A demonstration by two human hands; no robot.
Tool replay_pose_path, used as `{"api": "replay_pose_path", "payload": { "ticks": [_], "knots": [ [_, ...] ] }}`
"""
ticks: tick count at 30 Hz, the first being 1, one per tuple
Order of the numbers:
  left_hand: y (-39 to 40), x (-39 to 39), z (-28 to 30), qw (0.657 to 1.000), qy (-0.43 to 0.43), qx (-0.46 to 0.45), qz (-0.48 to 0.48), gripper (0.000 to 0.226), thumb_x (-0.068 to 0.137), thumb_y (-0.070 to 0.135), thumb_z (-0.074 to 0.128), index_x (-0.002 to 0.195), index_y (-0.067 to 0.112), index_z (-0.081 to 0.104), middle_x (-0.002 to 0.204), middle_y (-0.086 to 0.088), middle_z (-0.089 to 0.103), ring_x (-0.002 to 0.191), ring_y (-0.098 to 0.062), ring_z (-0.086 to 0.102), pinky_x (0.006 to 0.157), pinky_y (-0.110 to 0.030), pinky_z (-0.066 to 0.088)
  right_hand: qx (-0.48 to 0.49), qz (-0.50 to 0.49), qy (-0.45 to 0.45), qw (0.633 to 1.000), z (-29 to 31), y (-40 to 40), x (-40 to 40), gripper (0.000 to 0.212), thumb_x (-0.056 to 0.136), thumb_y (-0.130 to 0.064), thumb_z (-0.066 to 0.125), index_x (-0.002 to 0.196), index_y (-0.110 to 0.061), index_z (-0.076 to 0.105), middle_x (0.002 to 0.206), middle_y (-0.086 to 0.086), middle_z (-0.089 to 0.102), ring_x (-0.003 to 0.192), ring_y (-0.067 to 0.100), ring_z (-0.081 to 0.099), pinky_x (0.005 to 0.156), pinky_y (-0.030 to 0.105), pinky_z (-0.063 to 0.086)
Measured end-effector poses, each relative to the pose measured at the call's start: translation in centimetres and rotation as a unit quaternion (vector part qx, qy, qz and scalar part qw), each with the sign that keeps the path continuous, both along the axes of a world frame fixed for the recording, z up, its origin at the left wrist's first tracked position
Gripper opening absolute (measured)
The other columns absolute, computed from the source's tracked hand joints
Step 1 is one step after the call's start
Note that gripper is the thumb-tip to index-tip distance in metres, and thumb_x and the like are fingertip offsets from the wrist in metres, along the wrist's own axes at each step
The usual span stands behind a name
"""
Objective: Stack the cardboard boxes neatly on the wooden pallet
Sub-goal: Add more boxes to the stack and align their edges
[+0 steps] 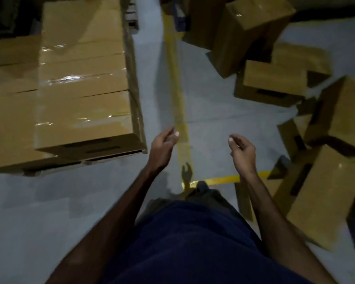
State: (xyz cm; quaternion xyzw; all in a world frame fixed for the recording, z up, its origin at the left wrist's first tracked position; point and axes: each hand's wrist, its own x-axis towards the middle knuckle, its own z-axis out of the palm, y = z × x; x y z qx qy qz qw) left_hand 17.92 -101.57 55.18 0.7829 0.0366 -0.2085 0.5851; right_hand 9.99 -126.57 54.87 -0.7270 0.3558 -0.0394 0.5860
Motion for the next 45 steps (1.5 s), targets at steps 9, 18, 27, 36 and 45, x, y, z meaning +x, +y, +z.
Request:
{"api": "replay_pose_path", "payload": {
  "ticks": [9, 18, 27, 36, 45],
  "knots": [
    [-6.4, 7.1, 0.5, 0.990, -0.053, 0.007, -0.130, 0.064, 0.101, 0.050, 0.056, 0.155, 0.016, 0.051, 0.155, -0.002, 0.055, 0.139, -0.016, 0.053, 0.117, -0.051, 0.045, 0.023, -0.131, 0.003, 0.991, 0.0, -3.8, -0.9, 0.034, 0.103, -0.029, 0.068, 0.133, -0.014, 0.069, 0.128, -0.003, 0.071, 0.119, 0.009, 0.065, 0.106, 0.051, 0.055],
    [-17.2, 17.5, 1.7, 0.993, -0.070, 0.016, -0.092, 0.069, 0.096, 0.051, 0.059, 0.154, 0.014, 0.053, 0.152, -0.002, 0.058, 0.134, -0.013, 0.057, 0.114, -0.037, 0.047, 0.048, -0.079, -0.013, 0.996, 0.4, -15.4, 11.9, 0.036, 0.103, -0.031, 0.067, 0.136, -0.017, 0.067, 0.126, -0.008, 0.069, 0.117, 0.003, 0.063, 0.109, 0.049, 0.052],
    [-26.2, 28.0, 3.4, 0.997, -0.069, 0.000, -0.033, 0.071, 0.094, 0.053, 0.062, 0.154, 0.015, 0.053, 0.152, 0.000, 0.058, 0.132, -0.009, 0.057, 0.115, -0.046, 0.048, 0.012, 0.007, -0.010, 1.000, 2.8, -26.4, 27.4, 0.038, 0.102, -0.031, 0.068, 0.137, -0.018, 0.066, 0.126, -0.007, 0.068, 0.111, -0.001, 0.062, 0.109, 0.047, 0.053],
    [-36.1, 45.6, 1.2, 0.998, -0.027, -0.010, -0.057, 0.067, 0.096, 0.050, 0.062, 0.151, 0.014, 0.056, 0.150, -0.004, 0.060, 0.133, -0.018, 0.058, 0.114, -0.048, 0.049, -0.040, 0.022, 0.028, 0.999, 3.6, -33.1, 44.8, 0.042, 0.104, -0.032, 0.065, 0.142, -0.016, 0.062, 0.142, -0.002, 0.064, 0.127, 0.011, 0.057, 0.107, 0.033, 0.047],
    [-45.3, 61.6, -0.8, 0.996, 0.039, 0.015, -0.079, 0.055, 0.099, 0.052, 0.063, 0.140, 0.017, 0.066, 0.139, -0.002, 0.068, 0.123, -0.019, 0.062, 0.108, -0.036, 0.047, -0.079, 0.022, 0.036, 0.996, 5.1, -39.5, 59.8, 0.036, 0.103, -0.022, 0.065, 0.138, -0.011, 0.065, 0.130, -0.004, 0.066, 0.122, 0.010, 0.059, 0.106, 0.031, 0.048]
  ]
}}
